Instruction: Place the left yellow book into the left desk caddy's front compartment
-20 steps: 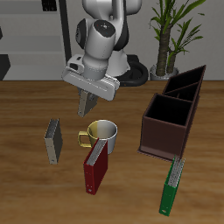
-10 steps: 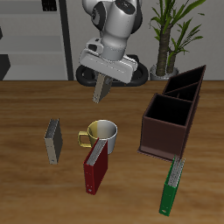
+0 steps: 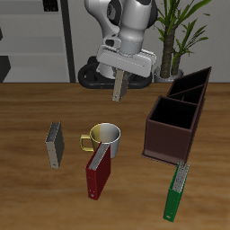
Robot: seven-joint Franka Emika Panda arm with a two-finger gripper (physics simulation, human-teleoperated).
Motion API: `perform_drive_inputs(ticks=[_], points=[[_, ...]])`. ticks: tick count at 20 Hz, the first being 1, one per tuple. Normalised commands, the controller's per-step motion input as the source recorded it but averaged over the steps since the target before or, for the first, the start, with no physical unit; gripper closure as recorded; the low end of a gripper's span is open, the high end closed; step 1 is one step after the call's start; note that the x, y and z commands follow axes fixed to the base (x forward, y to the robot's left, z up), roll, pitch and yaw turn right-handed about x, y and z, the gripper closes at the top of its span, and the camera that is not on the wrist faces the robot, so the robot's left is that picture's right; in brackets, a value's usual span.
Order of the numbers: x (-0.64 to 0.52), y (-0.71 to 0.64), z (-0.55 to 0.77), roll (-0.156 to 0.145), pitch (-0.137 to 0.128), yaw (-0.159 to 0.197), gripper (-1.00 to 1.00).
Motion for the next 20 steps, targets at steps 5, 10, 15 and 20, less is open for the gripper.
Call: perform_drive_inputs(ticks=[5, 10, 15, 20], points=[[0.05, 0.37, 0.04, 0.036, -0.004, -0.026, 1.00], [0.03, 0.41, 0.00, 0.038, 0.008, -0.051, 1.00], [0.00, 0.25, 0.12, 0.023, -0.009, -0.050, 1.00], [-0.03, 0.21, 0.02, 0.038, -0.003, -0.008, 1.00]])
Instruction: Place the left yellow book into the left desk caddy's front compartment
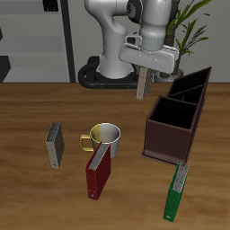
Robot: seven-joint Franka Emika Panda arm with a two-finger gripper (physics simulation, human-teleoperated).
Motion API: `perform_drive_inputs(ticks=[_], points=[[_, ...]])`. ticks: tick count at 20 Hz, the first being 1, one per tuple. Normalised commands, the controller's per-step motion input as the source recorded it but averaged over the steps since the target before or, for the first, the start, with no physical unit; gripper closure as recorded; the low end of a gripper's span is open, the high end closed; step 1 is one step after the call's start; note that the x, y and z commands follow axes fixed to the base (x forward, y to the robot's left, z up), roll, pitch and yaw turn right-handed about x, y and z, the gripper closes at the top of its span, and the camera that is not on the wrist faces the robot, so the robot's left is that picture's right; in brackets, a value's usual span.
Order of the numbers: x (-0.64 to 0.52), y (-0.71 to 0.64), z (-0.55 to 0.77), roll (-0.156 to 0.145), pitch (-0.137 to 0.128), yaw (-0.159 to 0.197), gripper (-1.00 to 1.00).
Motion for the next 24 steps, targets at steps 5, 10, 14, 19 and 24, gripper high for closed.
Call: perform_drive_inputs(ticks=[5, 10, 14, 19, 24], points=[[0.06, 0.22, 0.07, 0.023, 0.003, -0.019, 1.00], [0.10, 0.16, 0.06, 0.018, -0.002, 0.003, 1.00], [0.12, 0.12, 0.08, 0.029, 0.007, -0.030, 1.00], [0.09, 0.18, -0.02, 0.031, 0.011, -0.011, 1.00], [0.05, 0.21, 0.02, 0.047, 0.009, -0.014, 1.00]])
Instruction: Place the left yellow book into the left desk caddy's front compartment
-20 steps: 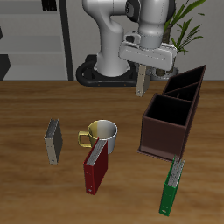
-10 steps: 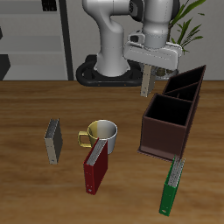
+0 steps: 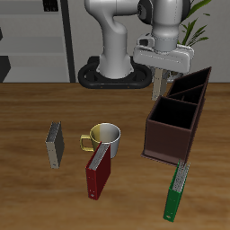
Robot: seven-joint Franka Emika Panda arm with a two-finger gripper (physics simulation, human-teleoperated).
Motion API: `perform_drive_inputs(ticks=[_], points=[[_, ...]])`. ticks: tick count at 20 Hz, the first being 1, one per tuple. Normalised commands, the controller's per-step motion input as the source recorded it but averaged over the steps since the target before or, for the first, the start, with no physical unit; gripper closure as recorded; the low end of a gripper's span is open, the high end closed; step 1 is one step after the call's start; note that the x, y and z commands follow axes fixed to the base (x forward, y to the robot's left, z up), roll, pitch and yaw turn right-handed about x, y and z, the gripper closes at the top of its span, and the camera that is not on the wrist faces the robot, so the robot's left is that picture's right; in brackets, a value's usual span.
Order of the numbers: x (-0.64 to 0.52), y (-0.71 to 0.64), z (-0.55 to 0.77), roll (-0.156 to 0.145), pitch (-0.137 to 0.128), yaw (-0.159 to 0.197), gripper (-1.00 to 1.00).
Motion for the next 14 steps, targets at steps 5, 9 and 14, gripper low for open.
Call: perform_drive_inputs(ticks=[5, 9, 14], points=[[0.04, 0.22, 0.08, 0.039, -0.016, -0.015, 1.00], [0.08, 0.14, 0.05, 0.022, 0.002, 0.007, 1.00], [0.05, 0.07, 0.04, 0.017, -0.005, -0.003, 1.00]])
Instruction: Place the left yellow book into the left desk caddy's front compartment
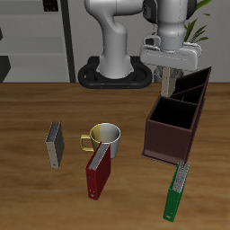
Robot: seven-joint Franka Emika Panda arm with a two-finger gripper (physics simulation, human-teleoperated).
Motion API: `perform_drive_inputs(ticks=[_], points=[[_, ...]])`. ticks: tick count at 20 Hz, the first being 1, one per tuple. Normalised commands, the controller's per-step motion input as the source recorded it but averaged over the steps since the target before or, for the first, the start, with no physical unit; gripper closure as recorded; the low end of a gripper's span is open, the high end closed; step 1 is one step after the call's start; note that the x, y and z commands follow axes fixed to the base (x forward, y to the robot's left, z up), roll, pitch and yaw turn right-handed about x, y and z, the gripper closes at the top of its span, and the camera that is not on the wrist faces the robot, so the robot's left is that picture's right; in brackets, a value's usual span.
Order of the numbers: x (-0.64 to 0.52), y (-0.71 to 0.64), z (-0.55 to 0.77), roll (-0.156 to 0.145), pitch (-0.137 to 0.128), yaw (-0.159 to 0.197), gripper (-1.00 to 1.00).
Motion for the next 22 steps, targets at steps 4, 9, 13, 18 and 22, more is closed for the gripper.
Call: perform_drive_inputs(ticks=[4, 9, 13, 18, 22], points=[[0.03, 0.09, 0.00, 0.020, 0.004, 0.015, 1.00], [0.09, 0.06, -0.03, 0.015, 0.007, 0.006, 1.00], [0.14, 0.01, -0.16, 0.011, 0.023, 0.014, 1.00], [0.22, -0.03, -0.15, 0.004, 0.028, 0.002, 1.00], [0.17, 0.05, -0.26, 0.012, 0.059, 0.007, 1.00]])
